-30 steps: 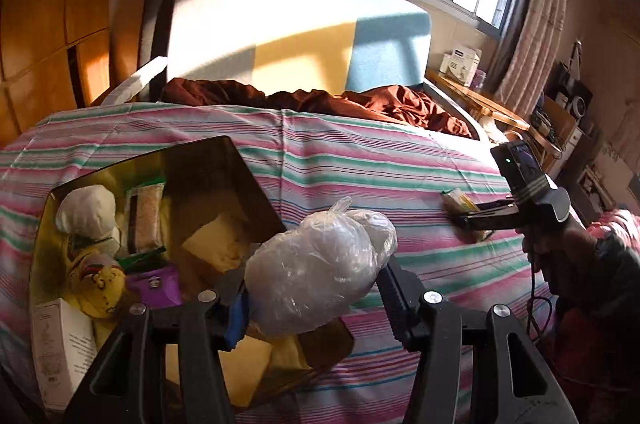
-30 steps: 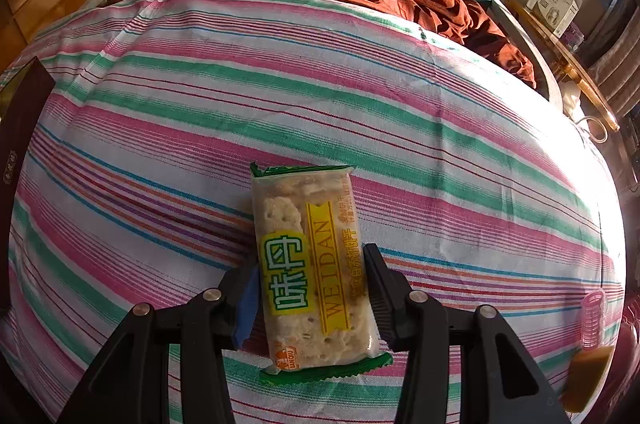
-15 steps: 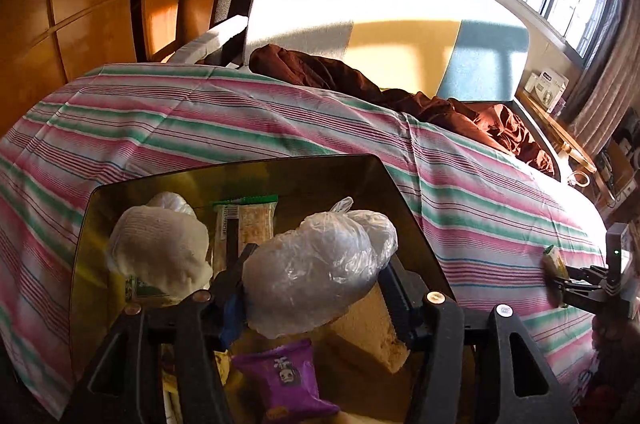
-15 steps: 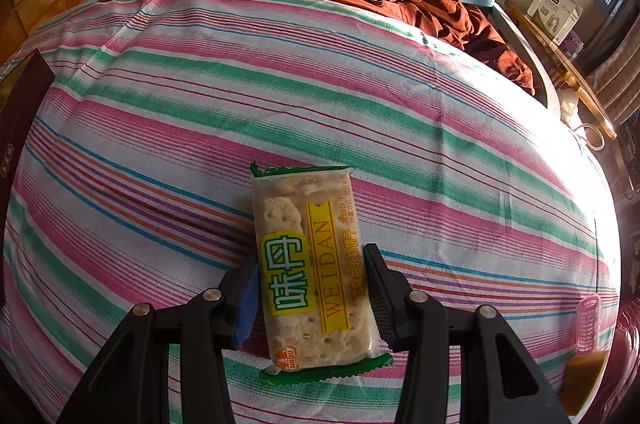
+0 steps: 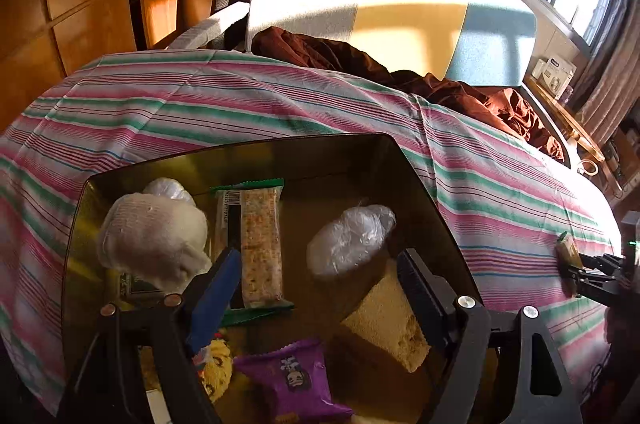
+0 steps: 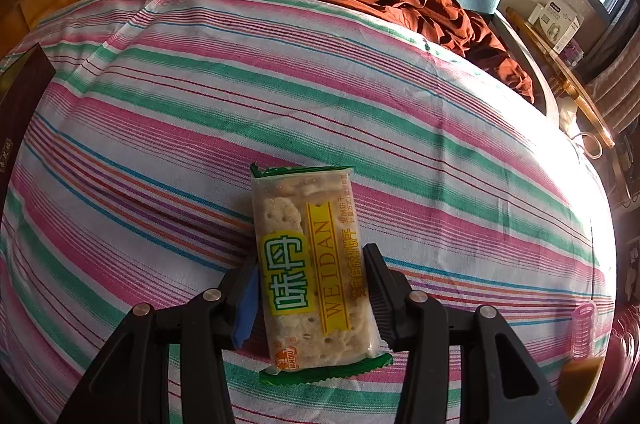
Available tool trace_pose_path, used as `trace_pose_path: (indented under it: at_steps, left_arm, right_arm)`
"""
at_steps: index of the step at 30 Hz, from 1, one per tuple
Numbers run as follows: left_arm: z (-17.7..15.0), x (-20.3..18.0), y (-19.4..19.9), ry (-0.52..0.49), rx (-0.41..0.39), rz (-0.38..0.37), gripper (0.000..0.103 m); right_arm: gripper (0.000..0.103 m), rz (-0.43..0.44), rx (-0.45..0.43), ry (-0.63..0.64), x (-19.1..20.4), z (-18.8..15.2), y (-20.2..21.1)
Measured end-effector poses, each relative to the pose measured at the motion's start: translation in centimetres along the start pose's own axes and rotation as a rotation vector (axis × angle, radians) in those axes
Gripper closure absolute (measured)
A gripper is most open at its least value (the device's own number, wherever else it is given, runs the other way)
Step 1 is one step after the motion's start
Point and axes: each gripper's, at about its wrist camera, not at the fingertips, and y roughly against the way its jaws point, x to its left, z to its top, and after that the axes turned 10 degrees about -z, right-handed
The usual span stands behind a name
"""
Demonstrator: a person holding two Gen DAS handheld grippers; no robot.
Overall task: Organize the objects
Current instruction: 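Carry the plastic bundle into the gold tray and open the left gripper, then carry the cracker packet into the gold tray and open the right gripper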
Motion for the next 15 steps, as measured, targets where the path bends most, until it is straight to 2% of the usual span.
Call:
trace_pose_path:
  at_steps: [4,11,15]
  left_arm:
    - [-1.6,-0.6,2.8,-0.02,-0.07,0.022,0.02]
    - [-4.6,-2.2,6.6,-0.127,-0.155,0.103,0.019]
    - [-5.7,-2.3,7.9,-0.144,-0.171,0.108,0.008]
  right_arm:
    - [0.055,-0.012,-0.003,0.003,0.1,0.0,0.0]
    - [0.056,-0.036,-0.003,0.01,0.3,0.1,0.0]
    - [0.056,-0.045,0.007,-0.005,0.4,0.1,0.0]
